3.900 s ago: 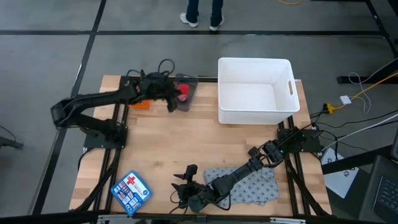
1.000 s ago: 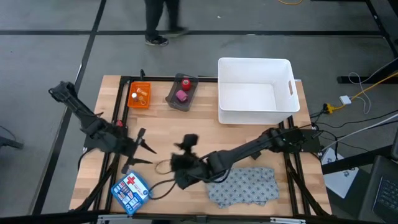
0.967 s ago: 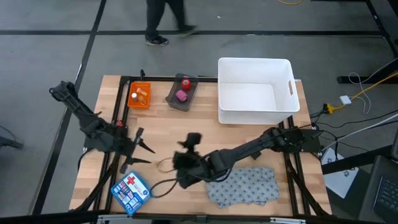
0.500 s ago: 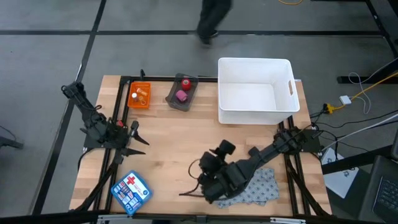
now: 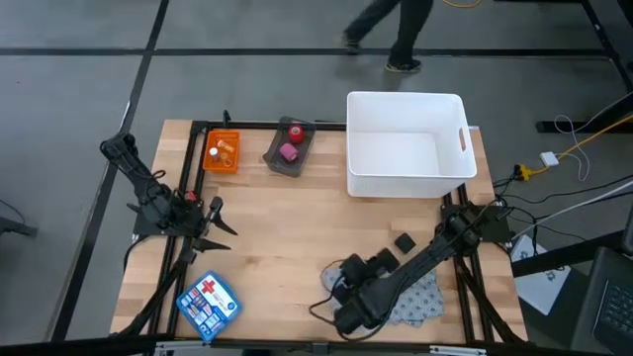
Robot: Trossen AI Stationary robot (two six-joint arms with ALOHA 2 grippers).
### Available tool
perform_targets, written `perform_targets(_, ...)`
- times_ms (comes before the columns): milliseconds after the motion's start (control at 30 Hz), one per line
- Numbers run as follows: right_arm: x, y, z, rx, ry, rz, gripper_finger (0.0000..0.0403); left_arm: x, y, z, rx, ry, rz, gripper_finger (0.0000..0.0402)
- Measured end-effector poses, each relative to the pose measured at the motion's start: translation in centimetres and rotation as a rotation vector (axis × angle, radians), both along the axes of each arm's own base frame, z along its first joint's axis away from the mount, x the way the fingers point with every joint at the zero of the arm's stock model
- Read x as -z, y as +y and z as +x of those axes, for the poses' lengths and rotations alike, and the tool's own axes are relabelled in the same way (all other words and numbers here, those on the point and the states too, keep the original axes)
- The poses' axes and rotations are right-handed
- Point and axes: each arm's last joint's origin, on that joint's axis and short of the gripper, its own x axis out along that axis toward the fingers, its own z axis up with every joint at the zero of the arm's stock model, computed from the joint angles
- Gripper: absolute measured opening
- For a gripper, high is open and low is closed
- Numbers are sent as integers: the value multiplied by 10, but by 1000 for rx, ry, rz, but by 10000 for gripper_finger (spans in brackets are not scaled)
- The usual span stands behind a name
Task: Pick & place medical supplies in basket/bin
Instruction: Put the black bandage into the black bin
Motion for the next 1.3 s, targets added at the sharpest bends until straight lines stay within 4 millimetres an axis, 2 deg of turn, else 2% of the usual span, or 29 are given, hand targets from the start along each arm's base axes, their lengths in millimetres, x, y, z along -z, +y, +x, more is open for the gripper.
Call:
perform_targets(133, 22, 2, -15, 216, 25, 27, 201, 0, -1, 0, 25, 3, 6, 182)
perform_targets(333, 47, 8, -40, 438, 23, -18, 201, 0, -1, 0, 28, 2, 6, 182)
perform_targets(500, 56, 14, -55, 540, 24, -34, 201, 0, -1, 0, 40, 4, 5, 182)
perform_targets(833, 55, 18, -58, 452, -80, -93, 200, 0, -1, 0, 41, 5, 3, 182)
perform_targets(1100, 63, 27, -76, 386, -85, -140, 191, -1, 0, 0, 1, -1, -22, 182)
perform_targets(1200, 65, 34, -77, 314, -177, -132, 179, -3, 0, 0, -13, -17, -36, 182)
perform_targets(1300, 67, 40, -70, 205, -336, -128, 169, -3, 0, 0, -14, -22, -41, 182)
